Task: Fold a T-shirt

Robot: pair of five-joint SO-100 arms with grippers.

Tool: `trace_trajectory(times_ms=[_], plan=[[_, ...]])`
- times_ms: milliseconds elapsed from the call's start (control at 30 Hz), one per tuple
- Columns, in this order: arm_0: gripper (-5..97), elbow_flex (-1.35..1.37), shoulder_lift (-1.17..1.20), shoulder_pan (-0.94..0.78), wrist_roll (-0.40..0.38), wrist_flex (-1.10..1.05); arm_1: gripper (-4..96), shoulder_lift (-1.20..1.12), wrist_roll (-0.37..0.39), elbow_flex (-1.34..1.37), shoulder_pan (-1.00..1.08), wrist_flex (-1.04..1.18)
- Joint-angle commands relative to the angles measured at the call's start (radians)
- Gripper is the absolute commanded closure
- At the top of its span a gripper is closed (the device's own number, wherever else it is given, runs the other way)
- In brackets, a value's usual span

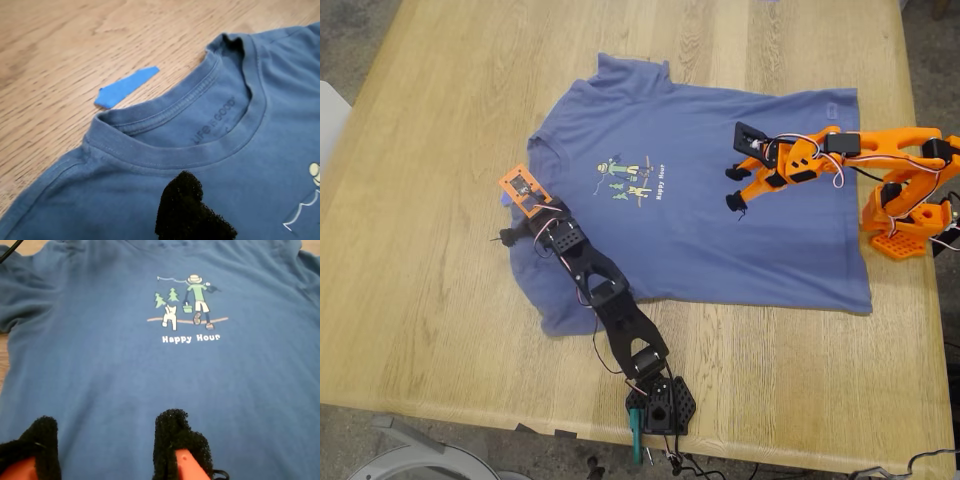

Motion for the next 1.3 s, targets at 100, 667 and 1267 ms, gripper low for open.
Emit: trace_trajectory(times_ms=[100, 667, 1267], plan=[[35, -0.238, -0.054, -0.002, 0.006, 0.041, 62.9, 0.021, 0.011, 0.012, 0.008, -0.021], [39, -0.506, -0.298, -0.012, 0.005, 0.186, 63.3, 0.066, 0.032, 0.166, -0.002, -0.101], [86, -0.560, -0.276, 0.011, -0.080, 0.420, 61.6, -0.276, 0.052, 0.112, -0.072, -0.451]])
